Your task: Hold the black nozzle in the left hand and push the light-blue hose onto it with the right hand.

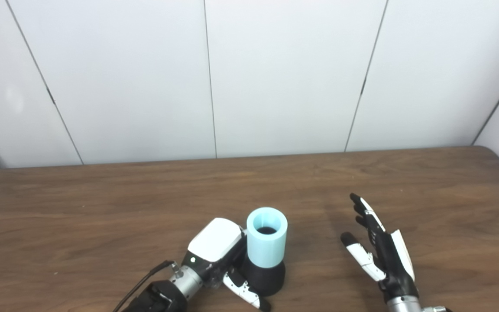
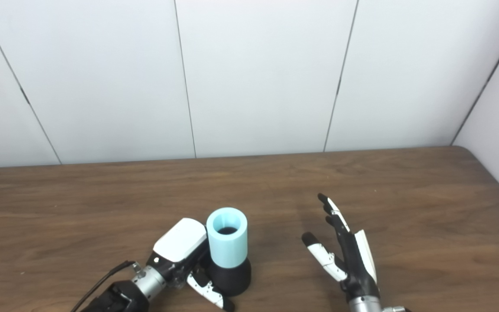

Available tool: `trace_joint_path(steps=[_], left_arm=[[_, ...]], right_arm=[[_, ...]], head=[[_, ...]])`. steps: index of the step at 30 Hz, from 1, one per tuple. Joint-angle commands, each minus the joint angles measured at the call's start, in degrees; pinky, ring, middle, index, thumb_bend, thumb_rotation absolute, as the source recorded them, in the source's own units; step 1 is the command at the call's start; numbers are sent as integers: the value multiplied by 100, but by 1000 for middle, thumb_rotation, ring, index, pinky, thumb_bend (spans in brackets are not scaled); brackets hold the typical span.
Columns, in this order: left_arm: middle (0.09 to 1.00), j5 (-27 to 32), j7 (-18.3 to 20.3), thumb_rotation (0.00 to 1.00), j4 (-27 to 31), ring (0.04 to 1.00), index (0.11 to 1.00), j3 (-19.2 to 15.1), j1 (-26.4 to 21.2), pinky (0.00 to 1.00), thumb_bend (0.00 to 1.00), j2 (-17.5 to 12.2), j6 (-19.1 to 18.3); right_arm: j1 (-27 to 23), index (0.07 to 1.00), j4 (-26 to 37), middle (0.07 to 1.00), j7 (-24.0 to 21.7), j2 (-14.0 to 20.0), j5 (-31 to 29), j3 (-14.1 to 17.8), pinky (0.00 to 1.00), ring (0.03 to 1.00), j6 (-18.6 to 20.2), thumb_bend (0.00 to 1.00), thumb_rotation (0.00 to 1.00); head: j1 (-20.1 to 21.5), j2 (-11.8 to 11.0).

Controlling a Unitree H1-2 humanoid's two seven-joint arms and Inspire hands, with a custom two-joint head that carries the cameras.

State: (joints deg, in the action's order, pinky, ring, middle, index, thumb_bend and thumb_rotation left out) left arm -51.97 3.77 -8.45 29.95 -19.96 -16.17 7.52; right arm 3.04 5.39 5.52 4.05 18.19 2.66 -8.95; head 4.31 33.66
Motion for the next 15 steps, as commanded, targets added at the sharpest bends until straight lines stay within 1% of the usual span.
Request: trace_joint_path(steps=[1,4,8,9,12,15], left_arm=[[868,-261,863,109,-269,882,854,-370,269,820,1000,-634,-1155],[884,-309,941,128,-187,894,871,-534,312,825,1000,-664,-1346],[898,-372,964,142,-185,901,889,-674,303,833,1000,-739,-1582],[902,-353,1027,143,-160,904,895,-715,298,838,1000,-765,-1682],[889,-276,1191,101,-76,902,887,-839,290,855,990,-819,-1930],[852,-161,1150,62,-11,870,855,-950,329,837,980,-908,-1926]], right_arm=[[-177,917,163,950,43,51,-147,36,900,941,-111,602,839],[-171,924,201,952,23,38,-171,31,906,945,-26,627,840],[-167,918,204,951,25,46,-207,28,893,942,13,631,828],[-167,915,211,951,35,48,-185,25,898,944,27,630,827],[-183,909,187,947,70,47,-134,13,888,937,36,623,831],[-188,914,181,944,111,24,-116,15,894,937,33,628,842]], head=[[19,-2],[19,-2],[19,-2],[19,-2],[3,-12],[14,-21]])
